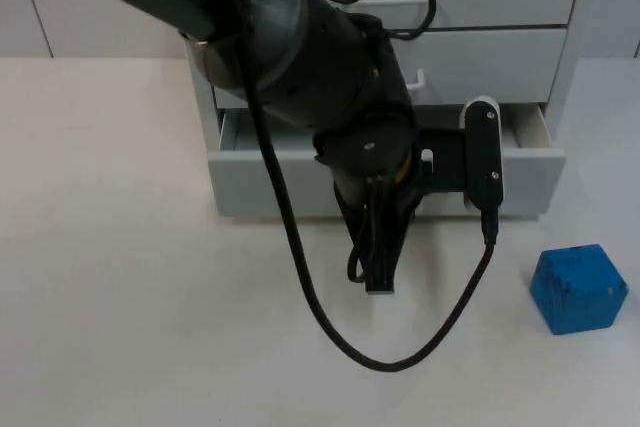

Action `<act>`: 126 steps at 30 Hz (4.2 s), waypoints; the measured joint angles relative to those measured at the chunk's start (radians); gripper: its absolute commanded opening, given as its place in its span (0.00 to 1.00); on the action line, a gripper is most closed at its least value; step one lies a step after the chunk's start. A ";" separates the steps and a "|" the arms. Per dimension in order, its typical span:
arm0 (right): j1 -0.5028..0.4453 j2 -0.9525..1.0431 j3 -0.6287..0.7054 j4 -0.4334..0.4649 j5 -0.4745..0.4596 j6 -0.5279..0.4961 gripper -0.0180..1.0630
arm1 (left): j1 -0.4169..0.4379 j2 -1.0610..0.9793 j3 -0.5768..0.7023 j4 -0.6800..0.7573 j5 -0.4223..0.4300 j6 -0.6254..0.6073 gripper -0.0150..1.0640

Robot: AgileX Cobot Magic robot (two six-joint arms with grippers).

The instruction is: Open the drawer with the left hand, place the block into the drawer with the right hand, then close the drawer with the left hand.

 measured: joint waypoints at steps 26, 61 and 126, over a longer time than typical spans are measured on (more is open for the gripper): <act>0.000 0.000 0.000 -0.004 -0.002 0.000 0.98 | -0.027 -0.016 0.000 -0.439 0.138 0.396 0.01; 0.000 0.000 0.000 -0.004 -0.002 0.000 0.98 | -0.046 -0.044 0.020 -0.447 0.230 0.411 0.69; 0.000 0.000 0.000 0.002 0.000 0.004 0.98 | 1.100 -1.163 0.598 -1.015 0.430 0.165 0.69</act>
